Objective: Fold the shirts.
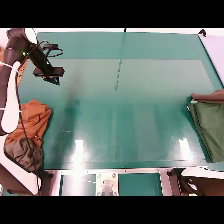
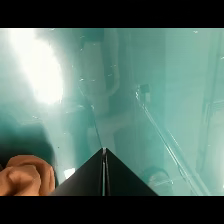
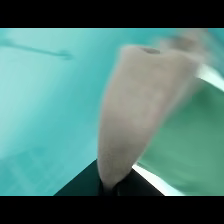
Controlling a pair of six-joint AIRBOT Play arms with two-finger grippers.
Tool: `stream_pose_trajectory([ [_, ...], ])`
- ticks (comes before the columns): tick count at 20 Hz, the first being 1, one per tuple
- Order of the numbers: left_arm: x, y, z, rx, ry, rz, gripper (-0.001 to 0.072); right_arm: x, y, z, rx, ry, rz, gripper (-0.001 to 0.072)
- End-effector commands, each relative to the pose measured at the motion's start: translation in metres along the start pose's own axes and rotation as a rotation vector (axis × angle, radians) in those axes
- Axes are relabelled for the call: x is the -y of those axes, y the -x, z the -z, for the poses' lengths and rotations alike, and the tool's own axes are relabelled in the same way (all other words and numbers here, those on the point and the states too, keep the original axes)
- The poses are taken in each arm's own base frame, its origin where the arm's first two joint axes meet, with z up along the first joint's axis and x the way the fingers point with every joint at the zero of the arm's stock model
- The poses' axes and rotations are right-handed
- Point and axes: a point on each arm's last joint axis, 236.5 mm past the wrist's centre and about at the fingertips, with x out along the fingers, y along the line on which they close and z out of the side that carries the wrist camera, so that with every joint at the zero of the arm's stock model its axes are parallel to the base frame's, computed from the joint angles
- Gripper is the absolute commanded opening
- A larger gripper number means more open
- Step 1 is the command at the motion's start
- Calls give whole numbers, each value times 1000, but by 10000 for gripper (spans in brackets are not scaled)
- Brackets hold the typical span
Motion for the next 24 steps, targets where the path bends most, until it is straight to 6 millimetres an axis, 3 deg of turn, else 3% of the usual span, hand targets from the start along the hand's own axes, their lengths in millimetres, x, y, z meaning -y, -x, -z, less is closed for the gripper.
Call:
stream_pose_trajectory([
  [1, 0, 0, 0, 1, 0, 0, 24, 67, 21, 27, -86, -128, 224, 14],
  [6, 0, 0, 0, 0, 0, 0, 24, 89, 22, 47, -132, -158, 314, 14],
  [10, 0, 0, 0, 1, -1, 1, 24, 137, 11, 77, -234, -212, 489, 15],
  [13, 0, 0, 0, 2, 0, 1, 24, 169, -13, 93, -287, -222, 573, 15],
  [17, 0, 0, -1, 4, -1, 2, 24, 194, -63, 117, -344, -214, 578, 16],
  [19, 1, 0, -1, 5, -1, 4, 24, 208, -77, 136, -408, -230, 612, 31],
  [20, 2, 0, -1, 5, -2, 9, 24, 217, -78, 141, -429, -241, 648, 171],
  [21, 3, 0, -1, 6, -3, 14, 24, 223, -76, 143, -445, -240, 676, 376],
  [22, 4, 0, -1, 7, -11, 18, 24, 224, -72, 142, -449, -239, 690, 430],
  [24, 7, 1, -2, 9, -40, 28, 24, 216, -59, 122, -395, -235, 687, 422],
])
